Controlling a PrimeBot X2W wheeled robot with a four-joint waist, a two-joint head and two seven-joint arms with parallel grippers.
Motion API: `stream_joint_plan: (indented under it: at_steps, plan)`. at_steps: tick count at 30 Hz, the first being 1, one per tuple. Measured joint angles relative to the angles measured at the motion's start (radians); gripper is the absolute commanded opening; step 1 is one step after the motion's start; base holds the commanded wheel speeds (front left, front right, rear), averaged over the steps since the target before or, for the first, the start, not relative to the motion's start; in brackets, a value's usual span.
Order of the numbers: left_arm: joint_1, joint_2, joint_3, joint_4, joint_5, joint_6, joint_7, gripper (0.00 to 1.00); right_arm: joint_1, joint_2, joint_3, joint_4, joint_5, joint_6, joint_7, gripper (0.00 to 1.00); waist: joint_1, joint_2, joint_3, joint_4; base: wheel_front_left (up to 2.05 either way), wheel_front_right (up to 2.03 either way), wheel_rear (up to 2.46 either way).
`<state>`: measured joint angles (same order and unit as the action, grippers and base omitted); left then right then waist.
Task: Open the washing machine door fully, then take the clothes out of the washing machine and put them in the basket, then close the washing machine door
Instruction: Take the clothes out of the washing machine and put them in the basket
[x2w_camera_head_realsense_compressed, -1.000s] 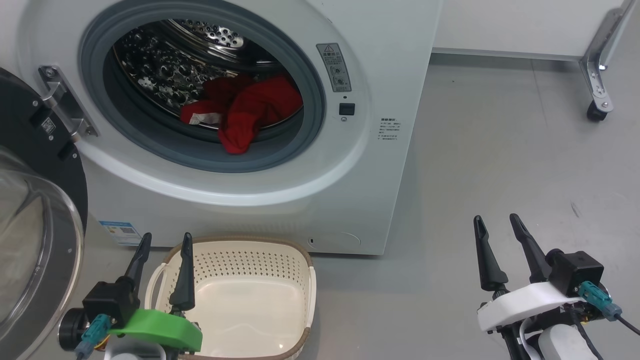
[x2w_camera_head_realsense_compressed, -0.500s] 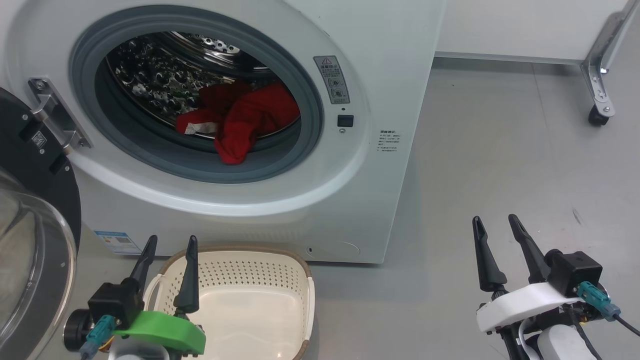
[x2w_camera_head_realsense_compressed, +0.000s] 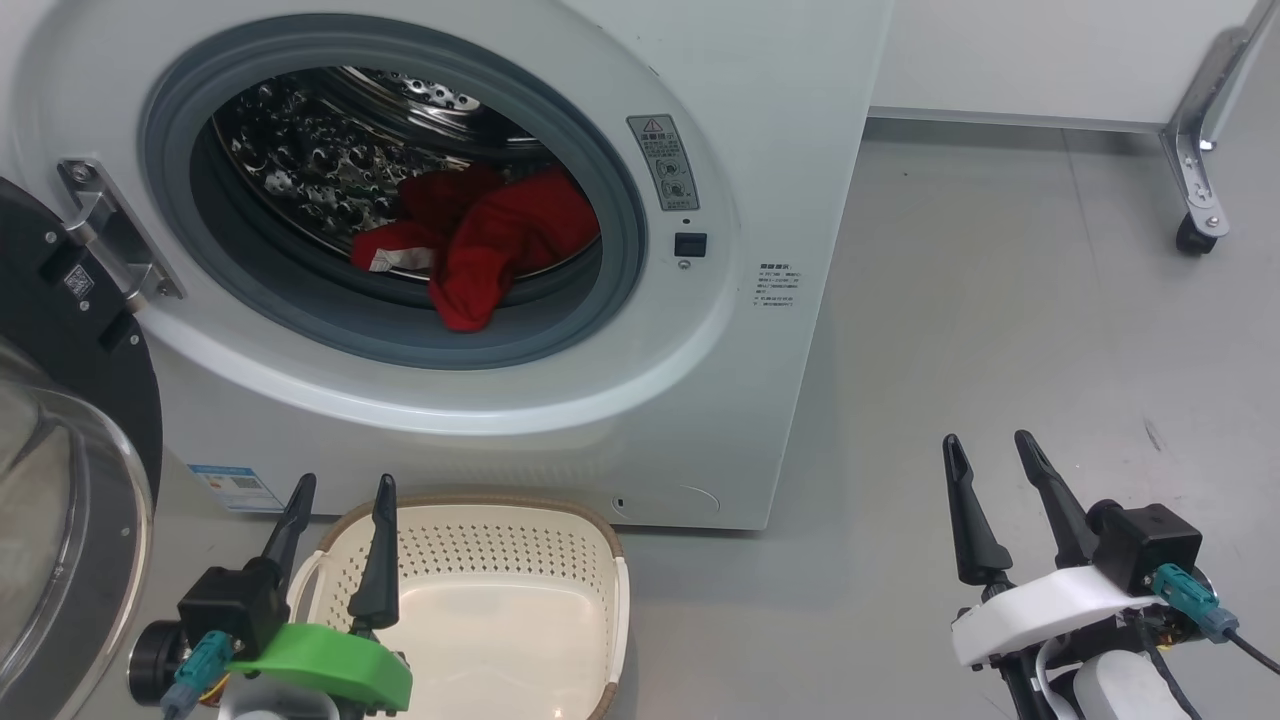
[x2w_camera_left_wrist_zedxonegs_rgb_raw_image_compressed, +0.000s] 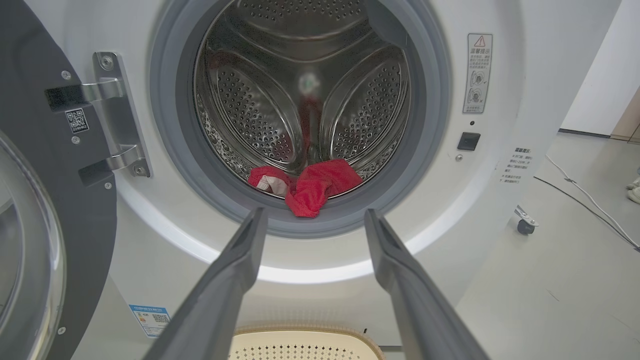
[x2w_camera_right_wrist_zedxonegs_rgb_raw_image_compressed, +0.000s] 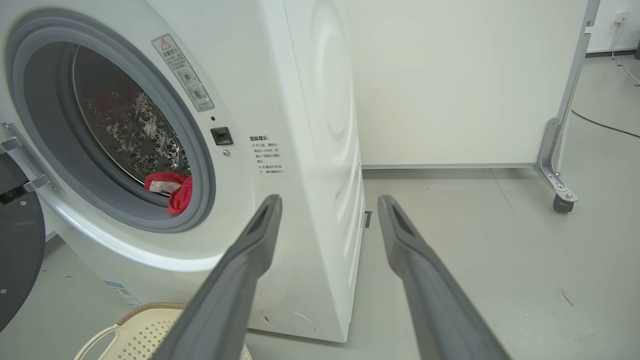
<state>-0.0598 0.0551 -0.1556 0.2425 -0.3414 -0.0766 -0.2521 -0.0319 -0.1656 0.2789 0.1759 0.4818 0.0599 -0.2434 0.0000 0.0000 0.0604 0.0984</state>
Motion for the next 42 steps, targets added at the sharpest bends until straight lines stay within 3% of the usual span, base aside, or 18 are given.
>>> stream_joint_plan:
  at_steps: [30, 42]
  plan:
    - [0.0, 0.002, 0.025, -0.001, 0.007, -0.002, 0.0, 1.0, -0.003, 0.005, 0.014, -0.021, -0.005, 0.0, 0.0, 1.0, 0.0, 0.0, 0.045, -0.014, 0.0, 0.0, 0.0]
    - [-0.051, 0.083, 0.035, -0.03, 0.081, 0.036, 0.047, 1.0, -0.027, 0.009, 0.043, -0.058, -0.01, 0.0, 0.011, 1.0, 0.0, 0.0, 0.175, -0.078, 0.0, 0.0, 0.0]
